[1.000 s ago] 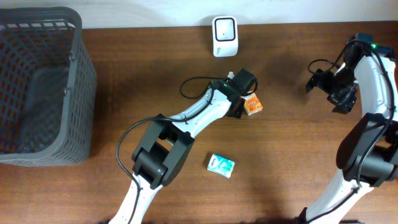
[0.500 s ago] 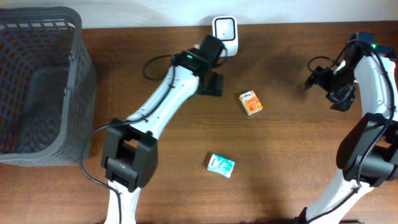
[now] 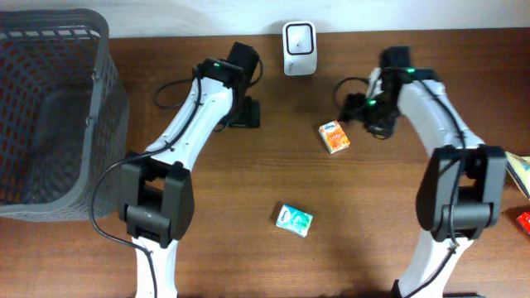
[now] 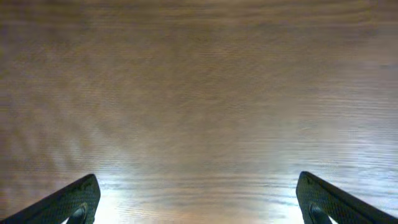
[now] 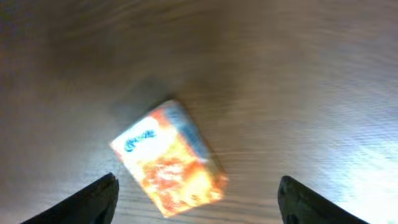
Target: Scan the item barcode
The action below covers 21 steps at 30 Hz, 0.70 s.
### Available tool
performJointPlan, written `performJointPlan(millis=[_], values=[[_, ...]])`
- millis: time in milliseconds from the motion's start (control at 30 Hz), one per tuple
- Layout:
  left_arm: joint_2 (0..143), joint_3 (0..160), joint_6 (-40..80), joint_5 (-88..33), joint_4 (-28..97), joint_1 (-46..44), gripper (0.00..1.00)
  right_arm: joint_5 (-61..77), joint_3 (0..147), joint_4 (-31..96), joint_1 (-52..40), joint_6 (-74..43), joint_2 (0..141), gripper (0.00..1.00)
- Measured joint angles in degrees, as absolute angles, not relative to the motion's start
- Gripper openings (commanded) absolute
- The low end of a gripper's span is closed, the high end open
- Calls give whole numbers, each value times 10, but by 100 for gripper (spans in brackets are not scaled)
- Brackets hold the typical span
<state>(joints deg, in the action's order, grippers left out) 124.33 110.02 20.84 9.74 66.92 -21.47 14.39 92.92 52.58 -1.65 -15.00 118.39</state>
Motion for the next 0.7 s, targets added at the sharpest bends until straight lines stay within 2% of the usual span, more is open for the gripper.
performJointPlan(millis=[67, 200, 600, 700], values=[[1243, 1100, 208, 99, 684, -206, 99, 118, 929, 517, -37, -137, 1184, 73], [1243, 1100, 208, 101, 693, -197, 99, 78, 928, 506, -52, -131, 1187, 58], [1243, 1100, 208, 101, 695, -197, 99, 96, 928, 506, -51, -47, 1228, 52], [1243, 1100, 208, 101, 695, -197, 99, 102, 927, 507, -51, -33, 1230, 41]])
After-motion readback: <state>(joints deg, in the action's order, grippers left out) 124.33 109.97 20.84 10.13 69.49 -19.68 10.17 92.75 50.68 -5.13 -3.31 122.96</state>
